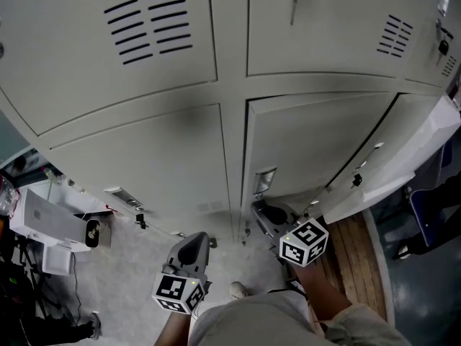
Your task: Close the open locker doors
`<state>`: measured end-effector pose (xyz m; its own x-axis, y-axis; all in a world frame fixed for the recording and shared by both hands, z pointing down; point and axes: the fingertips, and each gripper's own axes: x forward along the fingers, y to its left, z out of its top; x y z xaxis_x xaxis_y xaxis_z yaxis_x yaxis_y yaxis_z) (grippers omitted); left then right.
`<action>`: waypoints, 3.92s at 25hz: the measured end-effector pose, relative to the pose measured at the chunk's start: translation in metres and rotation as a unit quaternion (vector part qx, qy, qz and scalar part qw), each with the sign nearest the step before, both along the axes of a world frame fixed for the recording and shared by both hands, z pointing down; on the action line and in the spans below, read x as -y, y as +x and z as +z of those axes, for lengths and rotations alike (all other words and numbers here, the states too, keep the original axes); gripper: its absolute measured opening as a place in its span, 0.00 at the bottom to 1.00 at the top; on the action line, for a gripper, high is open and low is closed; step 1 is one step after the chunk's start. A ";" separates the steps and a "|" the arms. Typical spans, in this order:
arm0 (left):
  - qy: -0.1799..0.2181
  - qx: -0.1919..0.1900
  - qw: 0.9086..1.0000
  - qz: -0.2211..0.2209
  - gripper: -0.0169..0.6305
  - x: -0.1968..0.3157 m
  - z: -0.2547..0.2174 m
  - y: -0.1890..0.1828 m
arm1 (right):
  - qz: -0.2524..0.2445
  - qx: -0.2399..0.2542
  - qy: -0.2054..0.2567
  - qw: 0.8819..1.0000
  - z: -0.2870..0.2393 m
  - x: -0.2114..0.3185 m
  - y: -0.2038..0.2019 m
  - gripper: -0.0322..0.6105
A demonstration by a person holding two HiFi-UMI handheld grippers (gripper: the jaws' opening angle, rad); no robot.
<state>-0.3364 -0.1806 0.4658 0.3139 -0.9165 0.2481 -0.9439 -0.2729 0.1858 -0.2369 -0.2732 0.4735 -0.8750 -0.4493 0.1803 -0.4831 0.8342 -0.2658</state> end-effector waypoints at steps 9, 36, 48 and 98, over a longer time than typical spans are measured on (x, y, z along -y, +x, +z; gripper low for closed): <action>-0.002 0.001 1.000 -0.013 0.05 -0.003 0.001 -0.009 | -0.003 0.000 0.001 1.000 0.000 0.009 -0.007 0.09; -0.005 0.002 1.000 -0.029 0.05 -0.007 0.004 -0.016 | -0.005 -0.004 0.004 1.000 0.004 0.019 -0.010 0.09; -0.005 0.001 1.000 -0.017 0.05 -0.011 0.004 -0.001 | 0.002 -0.005 -0.008 1.000 0.010 0.006 0.005 0.09; 0.006 0.013 0.999 0.048 0.05 -0.060 -0.009 0.254 | -0.029 -0.002 -0.029 0.999 0.006 -0.133 0.215 0.09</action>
